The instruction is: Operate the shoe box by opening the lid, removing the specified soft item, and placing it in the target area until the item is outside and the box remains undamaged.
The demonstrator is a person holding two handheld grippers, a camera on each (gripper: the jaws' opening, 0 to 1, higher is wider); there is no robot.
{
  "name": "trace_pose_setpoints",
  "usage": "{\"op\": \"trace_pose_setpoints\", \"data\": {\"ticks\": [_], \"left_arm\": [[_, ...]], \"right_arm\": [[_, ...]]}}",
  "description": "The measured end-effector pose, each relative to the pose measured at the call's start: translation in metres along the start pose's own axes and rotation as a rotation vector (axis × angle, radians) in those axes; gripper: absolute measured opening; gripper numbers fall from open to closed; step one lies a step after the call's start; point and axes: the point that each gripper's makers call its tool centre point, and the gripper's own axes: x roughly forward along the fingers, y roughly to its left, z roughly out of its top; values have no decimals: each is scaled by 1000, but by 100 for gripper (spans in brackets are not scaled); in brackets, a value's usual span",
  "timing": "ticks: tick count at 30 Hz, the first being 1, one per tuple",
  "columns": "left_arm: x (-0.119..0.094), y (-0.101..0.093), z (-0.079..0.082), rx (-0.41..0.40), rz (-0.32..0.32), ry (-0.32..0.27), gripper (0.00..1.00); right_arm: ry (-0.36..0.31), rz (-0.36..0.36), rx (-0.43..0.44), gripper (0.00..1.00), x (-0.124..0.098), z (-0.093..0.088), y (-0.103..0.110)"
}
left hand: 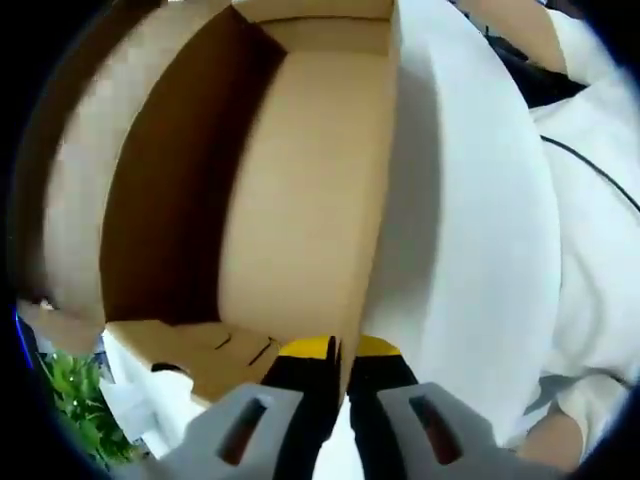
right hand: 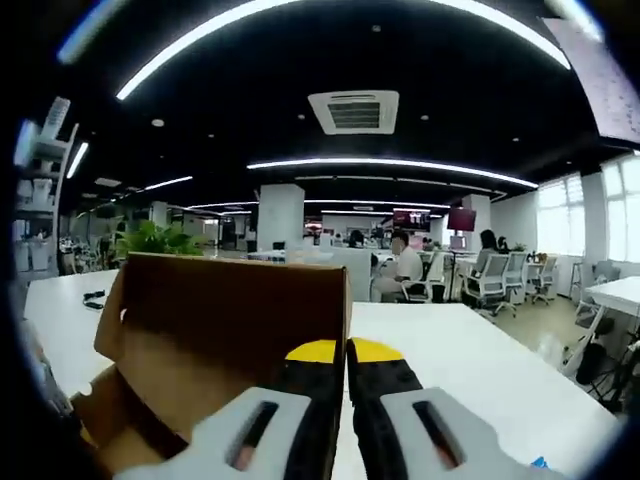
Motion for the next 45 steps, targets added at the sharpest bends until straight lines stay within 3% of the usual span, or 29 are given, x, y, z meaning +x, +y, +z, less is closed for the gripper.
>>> {"op": "trace_pose_setpoints", "data": {"ticks": [4,15,24,31,33,39,45], "left_arm": [[0,0,0,2,8,-1,4],[1,2,0,-16,20,8,4],[1,3,0,-41,11,11,4],[1,5,0,-51,12,1,4],[1,6,0,-60,11,5,4],[0,6,-1,-53,18,-13,4],[0,6,-1,-33,22,-9,4]], "right_arm": [[-29,15,40,0,-10,4,-5],[-53,5,0,0,-15,6,-1],[-113,31,7,0,-36,9,0],[-146,96,-5,1,-57,12,9],[-157,87,-62,1,-61,14,13],[-209,77,-81,1,-73,17,15],[-226,63,-75,1,-82,8,13]]}}
